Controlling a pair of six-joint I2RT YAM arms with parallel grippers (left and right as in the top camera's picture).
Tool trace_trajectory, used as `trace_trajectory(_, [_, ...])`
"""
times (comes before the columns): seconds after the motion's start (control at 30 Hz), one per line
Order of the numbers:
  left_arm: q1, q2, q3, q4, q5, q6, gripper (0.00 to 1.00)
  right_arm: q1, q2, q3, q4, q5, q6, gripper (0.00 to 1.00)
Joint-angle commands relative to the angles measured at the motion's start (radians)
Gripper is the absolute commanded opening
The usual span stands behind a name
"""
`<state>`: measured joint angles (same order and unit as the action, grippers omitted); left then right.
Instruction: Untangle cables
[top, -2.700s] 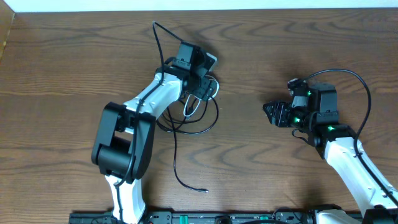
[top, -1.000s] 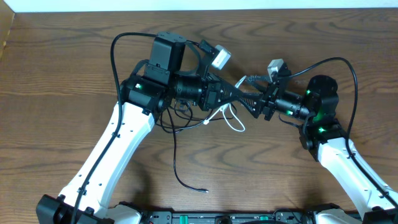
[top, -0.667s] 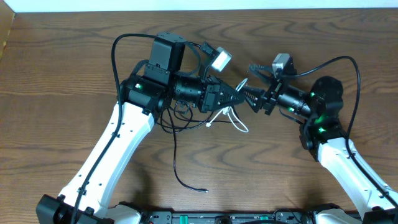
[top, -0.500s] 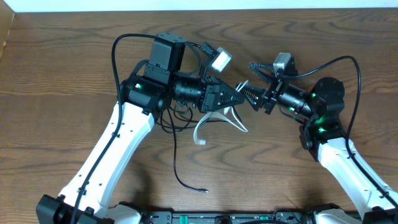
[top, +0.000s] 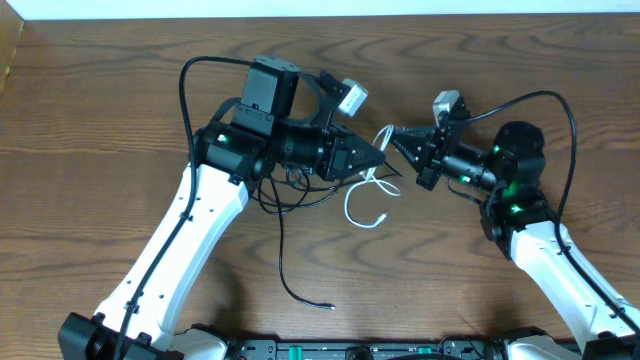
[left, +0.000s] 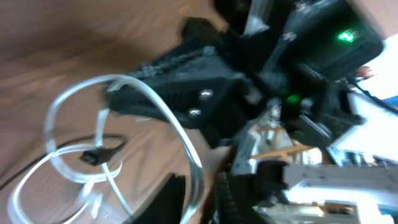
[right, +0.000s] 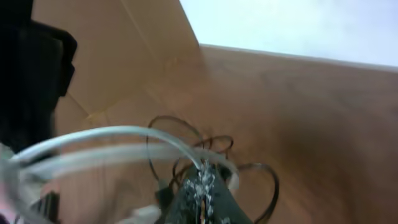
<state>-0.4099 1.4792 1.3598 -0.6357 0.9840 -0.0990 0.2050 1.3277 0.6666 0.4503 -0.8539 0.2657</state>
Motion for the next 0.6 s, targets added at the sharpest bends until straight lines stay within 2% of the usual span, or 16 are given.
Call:
trace_trajectory(0.0, [-0.002, 0.004, 0.003, -0.027, -0.146, 0.016, 0.28, 0.0, 0.002, 0.004, -0.056, 0.014, -0.003, 0.01])
trace_trajectory(0.13, [-0.002, 0.004, 0.003, -0.038, -0.148, 0.016, 0.28, -0.001, 0.002, 0.004, -0.089, 0.026, -0.013, 0.01])
trace_trajectory(0.33, [-0.002, 0.004, 0.003, -0.042, -0.148, 0.016, 0.15, -0.001, 0.002, 0.004, -0.089, 0.032, -0.012, 0.01])
trace_trajectory(0.57, [-0.002, 0.004, 0.003, -0.045, -0.167, 0.016, 0.16, 0.0, 0.002, 0.004, -0.088, 0.031, -0.012, 0.01])
